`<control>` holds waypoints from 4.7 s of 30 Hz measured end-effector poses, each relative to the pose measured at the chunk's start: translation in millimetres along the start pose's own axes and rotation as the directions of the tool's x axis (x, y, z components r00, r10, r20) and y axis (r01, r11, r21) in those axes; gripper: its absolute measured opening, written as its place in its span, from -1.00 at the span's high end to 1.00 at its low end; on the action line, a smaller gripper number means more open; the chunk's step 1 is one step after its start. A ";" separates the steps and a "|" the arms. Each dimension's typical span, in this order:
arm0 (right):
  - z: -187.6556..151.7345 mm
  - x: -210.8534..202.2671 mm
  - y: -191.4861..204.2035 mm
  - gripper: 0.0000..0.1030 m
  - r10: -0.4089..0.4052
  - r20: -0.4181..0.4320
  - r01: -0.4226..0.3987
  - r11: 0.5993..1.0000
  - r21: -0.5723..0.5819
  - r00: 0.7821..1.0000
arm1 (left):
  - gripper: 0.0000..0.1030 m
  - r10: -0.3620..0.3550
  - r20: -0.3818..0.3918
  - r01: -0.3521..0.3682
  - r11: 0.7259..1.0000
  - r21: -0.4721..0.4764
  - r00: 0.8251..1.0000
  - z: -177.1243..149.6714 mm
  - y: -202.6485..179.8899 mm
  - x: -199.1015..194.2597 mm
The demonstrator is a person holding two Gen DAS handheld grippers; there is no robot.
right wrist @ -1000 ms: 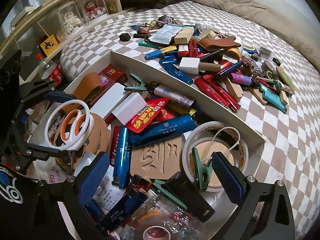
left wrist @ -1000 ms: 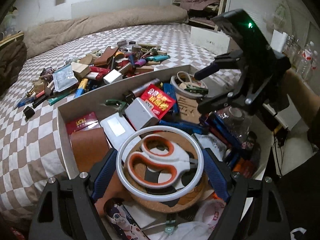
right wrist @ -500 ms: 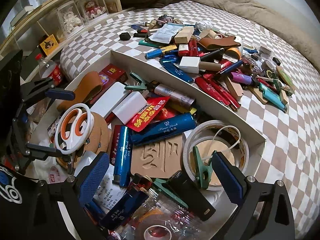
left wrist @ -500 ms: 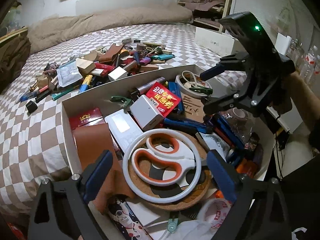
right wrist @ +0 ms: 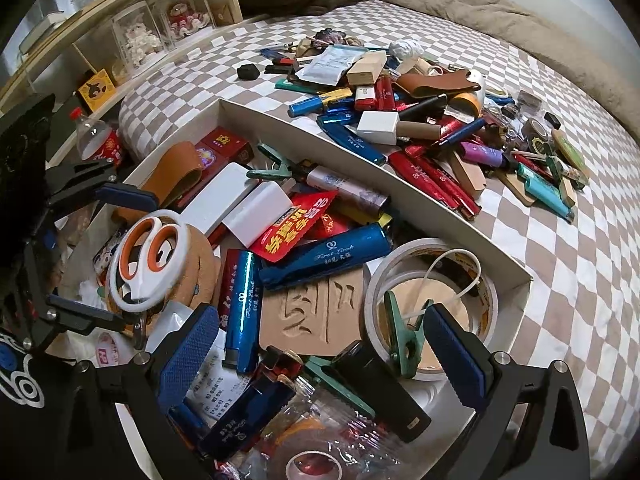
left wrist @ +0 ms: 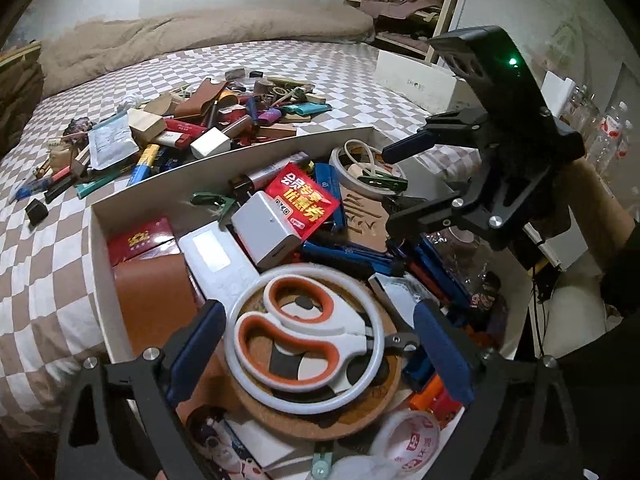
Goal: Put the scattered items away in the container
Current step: 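Lower the white ring into the white box and open the left tool, then move both tools away from the box back over the pile, then grasp the black square case with the left tool while the right tool approaches the light blue lighter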
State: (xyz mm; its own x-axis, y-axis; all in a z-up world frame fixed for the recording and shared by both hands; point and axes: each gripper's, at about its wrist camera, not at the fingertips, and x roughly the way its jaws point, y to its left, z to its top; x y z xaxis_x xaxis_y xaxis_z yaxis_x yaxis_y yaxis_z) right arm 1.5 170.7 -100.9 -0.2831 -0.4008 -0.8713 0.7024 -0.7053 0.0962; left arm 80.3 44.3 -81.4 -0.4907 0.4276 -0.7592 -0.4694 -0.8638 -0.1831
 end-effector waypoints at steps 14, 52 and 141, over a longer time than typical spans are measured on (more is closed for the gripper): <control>10.6 -2.0 7.3 -0.98 0.010 0.032 -0.010 1.000 -0.013 0.999 | -0.86 0.028 0.037 -0.027 0.999 -0.043 0.999 1.8 13.4 -16.2; 33.2 -108.0 -29.0 -1.00 -0.180 0.453 0.078 0.969 0.235 0.873 | -1.00 0.275 0.281 -0.248 0.960 -0.130 0.919 76.5 40.6 -62.4; 30.1 27.6 -205.4 -1.00 -0.297 0.099 0.214 0.847 0.487 0.950 | -0.75 0.520 -0.020 -0.472 0.758 -0.450 0.854 59.5 274.9 38.9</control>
State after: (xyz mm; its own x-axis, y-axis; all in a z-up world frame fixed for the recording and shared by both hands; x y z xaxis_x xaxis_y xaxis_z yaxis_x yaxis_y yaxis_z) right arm -170.2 286.9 -130.2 -0.5423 -0.2293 -0.8083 0.2165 -0.9677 0.1293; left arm -111.6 -160.7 -124.1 -0.6481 -0.0892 -0.7563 0.2061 -0.9766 -0.0615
